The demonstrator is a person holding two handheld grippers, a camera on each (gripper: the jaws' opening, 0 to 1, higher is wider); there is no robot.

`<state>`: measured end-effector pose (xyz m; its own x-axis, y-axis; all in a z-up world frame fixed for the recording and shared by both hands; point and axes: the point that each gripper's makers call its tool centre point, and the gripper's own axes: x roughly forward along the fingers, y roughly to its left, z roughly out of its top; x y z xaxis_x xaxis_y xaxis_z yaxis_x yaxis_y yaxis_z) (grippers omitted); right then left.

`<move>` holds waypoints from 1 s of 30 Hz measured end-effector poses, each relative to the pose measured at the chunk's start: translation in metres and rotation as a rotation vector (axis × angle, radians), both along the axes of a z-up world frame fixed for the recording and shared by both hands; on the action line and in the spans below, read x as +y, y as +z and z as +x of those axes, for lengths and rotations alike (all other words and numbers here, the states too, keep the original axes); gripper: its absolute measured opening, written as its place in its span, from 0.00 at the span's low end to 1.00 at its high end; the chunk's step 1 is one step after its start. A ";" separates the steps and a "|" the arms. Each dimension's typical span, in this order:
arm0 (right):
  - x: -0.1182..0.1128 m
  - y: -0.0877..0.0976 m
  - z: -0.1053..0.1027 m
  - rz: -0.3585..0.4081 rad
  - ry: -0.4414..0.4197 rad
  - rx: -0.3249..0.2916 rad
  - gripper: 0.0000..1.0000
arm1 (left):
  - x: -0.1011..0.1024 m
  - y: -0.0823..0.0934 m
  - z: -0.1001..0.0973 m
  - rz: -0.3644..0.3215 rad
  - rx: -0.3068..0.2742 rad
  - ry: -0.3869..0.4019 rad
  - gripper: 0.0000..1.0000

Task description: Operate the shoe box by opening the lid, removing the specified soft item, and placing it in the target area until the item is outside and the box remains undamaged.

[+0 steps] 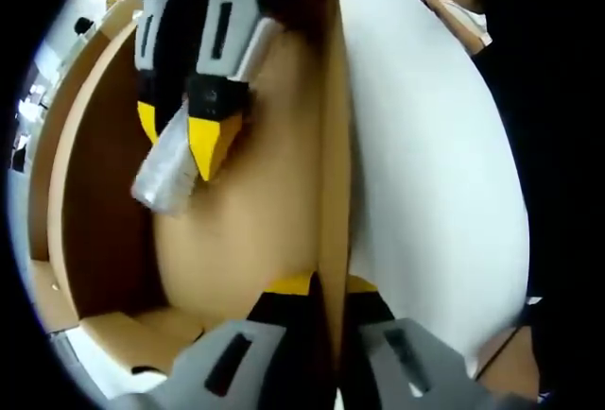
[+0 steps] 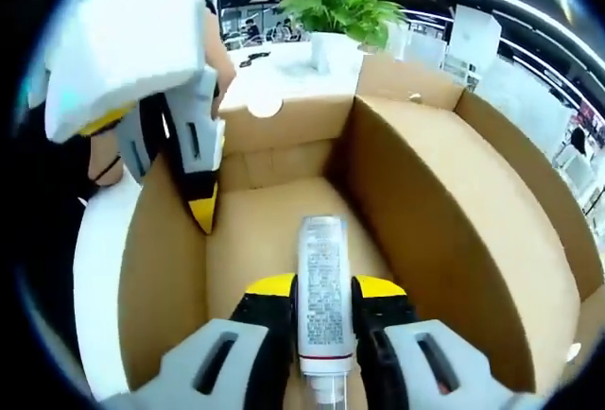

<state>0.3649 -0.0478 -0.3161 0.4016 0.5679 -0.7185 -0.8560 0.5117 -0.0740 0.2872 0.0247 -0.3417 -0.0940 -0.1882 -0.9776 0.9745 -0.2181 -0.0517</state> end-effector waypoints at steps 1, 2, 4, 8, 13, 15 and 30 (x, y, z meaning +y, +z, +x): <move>0.000 0.003 0.001 0.003 0.000 -0.012 0.22 | 0.000 0.000 0.000 0.000 0.000 0.000 0.03; 0.001 0.007 0.002 0.005 0.007 -0.029 0.22 | 0.000 0.000 0.000 0.000 0.000 0.000 0.03; 0.002 0.010 0.003 0.010 0.022 -0.056 0.22 | 0.000 0.000 0.000 0.001 0.000 0.002 0.03; 0.000 0.010 0.004 0.004 0.012 -0.057 0.22 | 0.000 0.000 0.000 0.000 0.000 0.003 0.03; -0.003 0.016 0.003 0.008 0.007 -0.068 0.22 | 0.000 0.000 0.000 0.000 0.001 0.002 0.03; -0.003 0.020 0.003 0.013 0.006 -0.079 0.22 | 0.000 0.000 0.000 0.001 0.000 0.002 0.03; -0.029 0.062 -0.007 -0.020 -0.016 -0.176 0.21 | 0.002 0.000 -0.002 0.006 -0.002 0.003 0.03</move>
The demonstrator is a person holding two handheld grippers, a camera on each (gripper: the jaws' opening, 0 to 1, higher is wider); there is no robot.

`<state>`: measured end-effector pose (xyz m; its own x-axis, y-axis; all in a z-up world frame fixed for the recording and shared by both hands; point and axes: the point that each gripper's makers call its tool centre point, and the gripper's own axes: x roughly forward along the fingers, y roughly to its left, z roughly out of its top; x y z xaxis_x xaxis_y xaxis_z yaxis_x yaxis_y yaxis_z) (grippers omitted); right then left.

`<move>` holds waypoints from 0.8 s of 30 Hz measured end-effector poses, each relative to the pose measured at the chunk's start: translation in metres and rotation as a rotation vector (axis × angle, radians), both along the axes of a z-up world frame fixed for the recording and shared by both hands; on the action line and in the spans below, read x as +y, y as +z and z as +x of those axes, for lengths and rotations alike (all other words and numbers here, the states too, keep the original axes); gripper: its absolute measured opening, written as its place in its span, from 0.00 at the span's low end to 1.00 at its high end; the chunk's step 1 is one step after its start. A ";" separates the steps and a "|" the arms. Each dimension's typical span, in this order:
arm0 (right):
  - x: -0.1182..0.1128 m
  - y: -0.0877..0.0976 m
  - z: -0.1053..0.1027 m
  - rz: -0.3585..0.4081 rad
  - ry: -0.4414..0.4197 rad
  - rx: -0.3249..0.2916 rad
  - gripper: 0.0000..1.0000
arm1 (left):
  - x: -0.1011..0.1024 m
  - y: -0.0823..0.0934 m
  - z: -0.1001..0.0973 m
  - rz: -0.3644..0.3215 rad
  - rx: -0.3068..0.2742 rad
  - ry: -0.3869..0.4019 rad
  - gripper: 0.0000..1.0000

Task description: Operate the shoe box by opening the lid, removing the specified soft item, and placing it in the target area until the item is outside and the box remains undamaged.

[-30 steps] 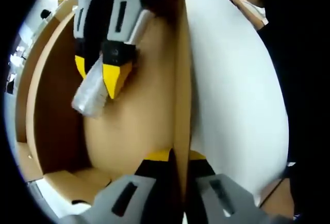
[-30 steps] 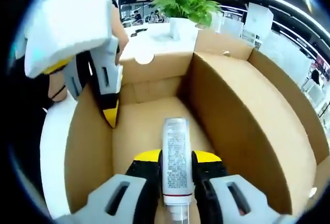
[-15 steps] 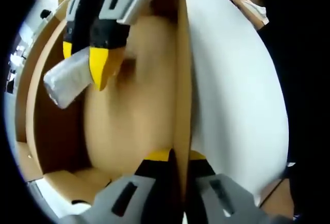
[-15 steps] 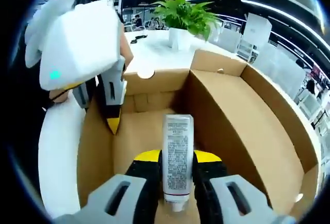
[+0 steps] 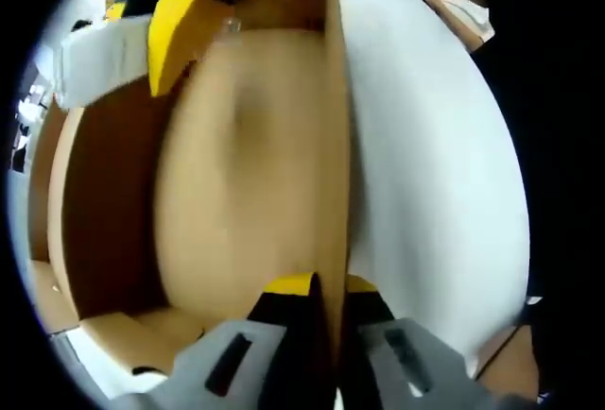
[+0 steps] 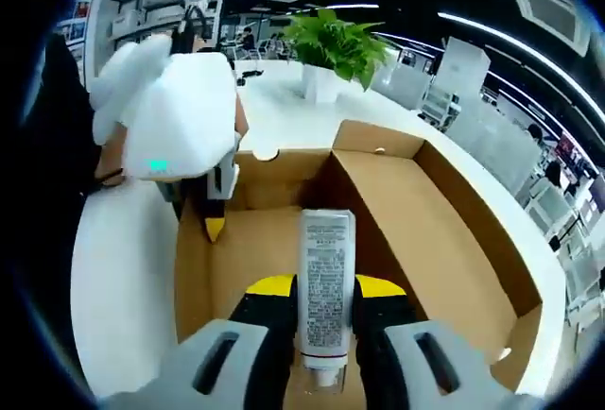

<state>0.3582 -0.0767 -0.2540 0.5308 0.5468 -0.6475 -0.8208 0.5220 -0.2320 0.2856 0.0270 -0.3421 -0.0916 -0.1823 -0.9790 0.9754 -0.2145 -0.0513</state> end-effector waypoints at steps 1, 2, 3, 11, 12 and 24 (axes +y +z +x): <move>-0.002 0.005 -0.002 -0.006 0.001 -0.007 0.21 | 0.000 0.000 0.000 -0.001 0.000 0.000 0.03; -0.003 0.008 -0.004 -0.008 0.002 -0.009 0.21 | 0.000 0.000 -0.001 -0.001 0.000 0.002 0.03; -0.004 0.010 -0.006 -0.010 0.002 -0.010 0.21 | 0.000 0.000 -0.001 0.000 0.001 0.006 0.03; -0.019 0.034 -0.019 -0.023 -0.005 -0.043 0.21 | 0.001 0.000 0.010 -0.004 0.011 0.014 0.03; -0.022 0.036 -0.022 -0.025 -0.005 -0.047 0.21 | 0.002 -0.001 0.011 -0.005 0.009 0.012 0.03; -0.073 0.062 -0.064 -0.051 -0.024 -0.058 0.21 | 0.001 0.000 0.010 -0.002 0.000 0.015 0.03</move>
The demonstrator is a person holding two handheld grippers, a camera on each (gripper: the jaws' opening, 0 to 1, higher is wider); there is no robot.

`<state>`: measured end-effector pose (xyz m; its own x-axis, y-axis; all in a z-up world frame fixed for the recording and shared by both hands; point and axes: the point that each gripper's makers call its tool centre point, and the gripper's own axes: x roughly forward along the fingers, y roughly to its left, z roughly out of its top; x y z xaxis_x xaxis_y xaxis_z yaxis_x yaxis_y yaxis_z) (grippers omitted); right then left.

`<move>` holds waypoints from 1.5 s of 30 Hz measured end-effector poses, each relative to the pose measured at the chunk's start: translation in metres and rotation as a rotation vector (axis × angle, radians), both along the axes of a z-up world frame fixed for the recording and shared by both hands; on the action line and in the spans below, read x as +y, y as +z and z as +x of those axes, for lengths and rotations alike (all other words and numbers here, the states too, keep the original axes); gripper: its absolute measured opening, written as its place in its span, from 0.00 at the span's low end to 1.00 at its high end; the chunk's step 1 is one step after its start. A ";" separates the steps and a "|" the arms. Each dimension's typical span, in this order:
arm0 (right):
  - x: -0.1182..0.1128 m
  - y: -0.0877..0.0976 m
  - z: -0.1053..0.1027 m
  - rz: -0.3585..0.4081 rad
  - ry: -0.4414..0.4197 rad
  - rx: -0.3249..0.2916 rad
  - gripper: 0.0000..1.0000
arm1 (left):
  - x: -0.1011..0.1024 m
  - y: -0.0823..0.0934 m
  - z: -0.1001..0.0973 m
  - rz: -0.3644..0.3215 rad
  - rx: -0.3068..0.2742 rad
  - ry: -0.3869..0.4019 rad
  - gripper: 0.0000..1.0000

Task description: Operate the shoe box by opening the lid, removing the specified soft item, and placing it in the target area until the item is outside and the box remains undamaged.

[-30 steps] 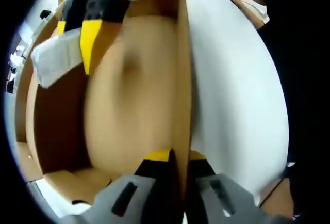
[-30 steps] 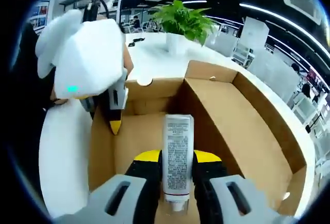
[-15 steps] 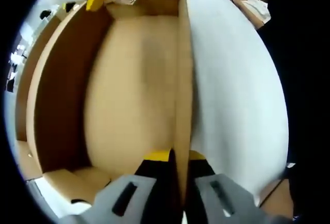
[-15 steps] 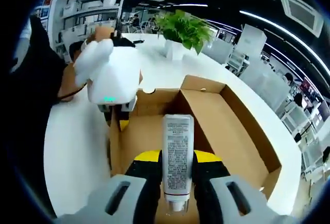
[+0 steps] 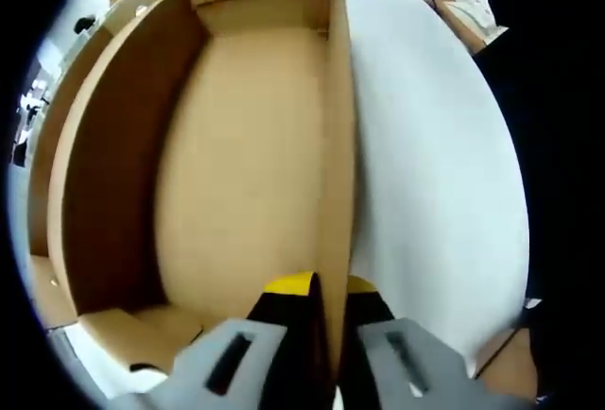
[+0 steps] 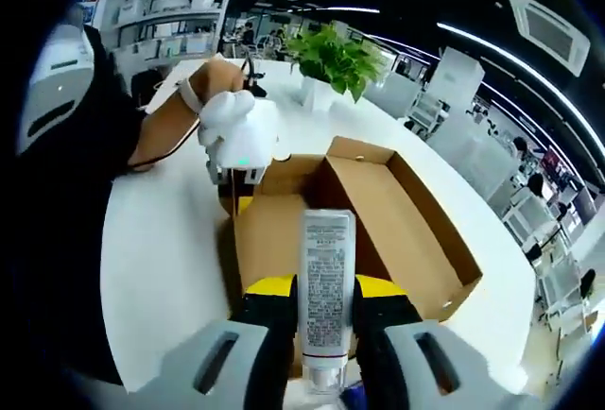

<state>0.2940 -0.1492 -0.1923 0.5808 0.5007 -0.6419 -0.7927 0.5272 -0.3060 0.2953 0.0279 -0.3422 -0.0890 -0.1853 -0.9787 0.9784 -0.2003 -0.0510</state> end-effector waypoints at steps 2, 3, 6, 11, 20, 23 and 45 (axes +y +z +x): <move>-0.009 0.002 -0.006 -0.014 -0.009 -0.001 0.21 | 0.000 0.000 -0.002 0.002 0.001 0.003 0.03; -0.013 0.003 -0.009 -0.019 -0.014 0.001 0.21 | -0.001 0.000 -0.003 0.002 0.002 0.002 0.03; -0.026 0.007 -0.017 -0.032 -0.033 0.003 0.21 | -0.001 0.000 -0.004 0.000 0.001 0.000 0.03; -0.040 0.010 -0.024 -0.046 -0.062 0.009 0.21 | -0.002 0.000 -0.006 0.001 0.003 0.002 0.03; -0.061 0.006 -0.042 -0.066 -0.094 0.039 0.21 | -0.002 0.000 -0.009 0.001 0.005 0.005 0.03; -0.069 0.002 -0.047 -0.076 -0.117 0.055 0.21 | -0.002 0.000 -0.009 0.000 0.005 0.006 0.04; -0.111 -0.049 -0.088 -0.194 -0.096 0.232 0.21 | -0.001 0.000 -0.007 0.000 0.008 0.009 0.04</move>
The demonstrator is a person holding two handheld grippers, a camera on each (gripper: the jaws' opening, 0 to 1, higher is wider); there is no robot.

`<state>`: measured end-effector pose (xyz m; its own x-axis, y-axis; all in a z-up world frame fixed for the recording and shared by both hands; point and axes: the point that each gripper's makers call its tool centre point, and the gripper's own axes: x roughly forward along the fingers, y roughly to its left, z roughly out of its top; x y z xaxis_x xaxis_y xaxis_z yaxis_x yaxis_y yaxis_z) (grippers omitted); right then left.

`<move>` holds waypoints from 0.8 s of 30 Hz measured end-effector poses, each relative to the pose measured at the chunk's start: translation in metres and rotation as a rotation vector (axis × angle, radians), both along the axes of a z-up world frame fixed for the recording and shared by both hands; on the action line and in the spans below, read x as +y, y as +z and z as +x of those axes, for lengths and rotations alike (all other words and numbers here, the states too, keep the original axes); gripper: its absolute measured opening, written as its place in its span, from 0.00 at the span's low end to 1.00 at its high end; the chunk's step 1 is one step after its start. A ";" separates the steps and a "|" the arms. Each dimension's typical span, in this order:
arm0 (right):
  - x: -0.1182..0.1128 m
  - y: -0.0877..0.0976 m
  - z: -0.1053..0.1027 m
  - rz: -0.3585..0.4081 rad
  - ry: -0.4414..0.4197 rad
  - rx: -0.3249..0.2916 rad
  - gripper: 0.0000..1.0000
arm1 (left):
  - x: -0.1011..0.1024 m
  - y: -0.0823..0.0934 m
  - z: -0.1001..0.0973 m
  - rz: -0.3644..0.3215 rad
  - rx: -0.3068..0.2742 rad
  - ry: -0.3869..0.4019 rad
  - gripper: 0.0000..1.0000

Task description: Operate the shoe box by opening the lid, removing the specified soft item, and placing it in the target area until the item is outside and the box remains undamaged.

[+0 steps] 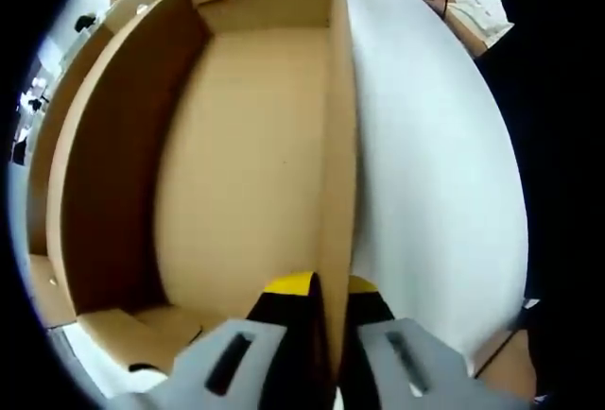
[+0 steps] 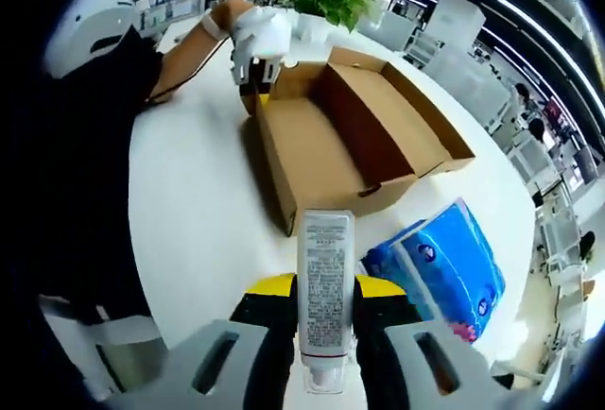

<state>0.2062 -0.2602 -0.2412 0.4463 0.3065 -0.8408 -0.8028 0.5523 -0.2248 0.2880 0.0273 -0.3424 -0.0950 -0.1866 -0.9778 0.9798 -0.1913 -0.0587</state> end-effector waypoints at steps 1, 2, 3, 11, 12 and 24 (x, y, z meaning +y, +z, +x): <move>-0.001 -0.003 -0.002 -0.007 0.004 0.012 0.21 | 0.000 0.000 0.000 0.000 0.000 0.001 0.04; -0.002 -0.006 -0.003 -0.011 0.011 0.018 0.21 | 0.000 0.000 0.000 0.000 0.000 0.000 0.04; -0.003 -0.008 -0.003 -0.015 0.014 0.023 0.21 | 0.000 0.000 0.000 0.001 0.000 0.001 0.04; -0.015 -0.028 -0.007 -0.087 0.079 0.091 0.21 | 0.000 0.000 -0.001 0.000 0.000 0.000 0.04; -0.016 -0.029 -0.007 -0.091 0.089 0.093 0.21 | 0.000 0.000 -0.001 0.000 0.000 0.000 0.04; -0.018 -0.065 -0.028 -0.168 0.275 0.227 0.21 | 0.000 0.000 -0.002 0.001 -0.002 0.003 0.04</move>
